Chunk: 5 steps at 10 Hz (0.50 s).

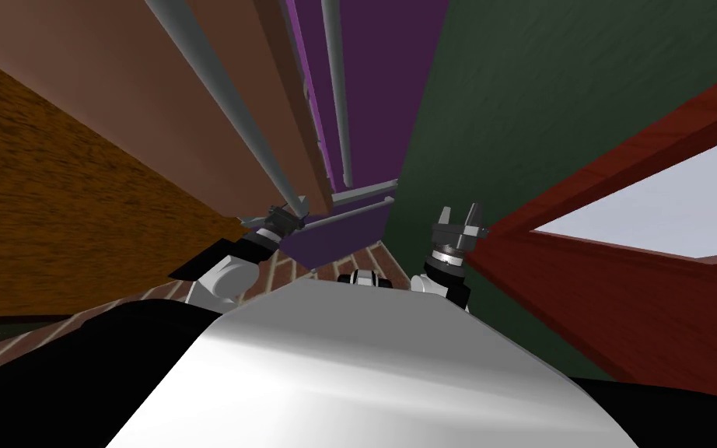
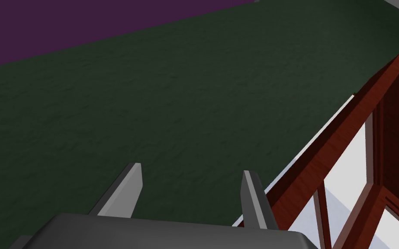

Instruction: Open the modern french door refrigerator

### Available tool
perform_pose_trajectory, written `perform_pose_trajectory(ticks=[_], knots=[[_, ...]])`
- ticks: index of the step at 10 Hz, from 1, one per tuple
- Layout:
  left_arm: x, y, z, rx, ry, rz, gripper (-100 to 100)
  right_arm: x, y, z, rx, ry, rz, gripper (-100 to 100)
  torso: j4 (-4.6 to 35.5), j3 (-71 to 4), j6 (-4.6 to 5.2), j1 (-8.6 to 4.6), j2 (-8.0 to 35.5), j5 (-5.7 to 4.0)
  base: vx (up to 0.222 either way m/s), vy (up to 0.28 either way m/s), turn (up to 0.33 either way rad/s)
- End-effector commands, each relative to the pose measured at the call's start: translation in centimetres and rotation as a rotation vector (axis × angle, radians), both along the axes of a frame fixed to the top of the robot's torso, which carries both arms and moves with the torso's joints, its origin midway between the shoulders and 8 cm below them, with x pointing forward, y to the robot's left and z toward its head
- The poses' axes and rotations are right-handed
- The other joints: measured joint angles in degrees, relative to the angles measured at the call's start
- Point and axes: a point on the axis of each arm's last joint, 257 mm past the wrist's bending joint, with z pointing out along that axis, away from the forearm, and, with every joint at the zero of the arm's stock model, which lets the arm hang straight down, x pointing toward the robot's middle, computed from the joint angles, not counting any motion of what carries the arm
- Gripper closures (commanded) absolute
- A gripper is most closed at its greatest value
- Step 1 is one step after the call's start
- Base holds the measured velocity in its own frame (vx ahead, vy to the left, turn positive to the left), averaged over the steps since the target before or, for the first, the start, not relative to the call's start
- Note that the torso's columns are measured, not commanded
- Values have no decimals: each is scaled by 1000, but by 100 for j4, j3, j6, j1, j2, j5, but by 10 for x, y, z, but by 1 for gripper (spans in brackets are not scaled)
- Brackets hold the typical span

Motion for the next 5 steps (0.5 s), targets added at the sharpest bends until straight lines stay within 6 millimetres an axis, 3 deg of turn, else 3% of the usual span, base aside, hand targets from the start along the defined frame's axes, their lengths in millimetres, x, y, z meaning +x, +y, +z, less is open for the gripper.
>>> perform_pose_trajectory(ticks=[1,5], knots=[[6,-23,2,-5,-8,-55,100,0,0,0,0,0,0,0,-10,-18,19,14,-18,1,-184,171,-163],[13,-70,8,-8,-24,-166,100,0,0,0,0,0,0,0,19,50,-21,68,76,28,-196,214,-136]])
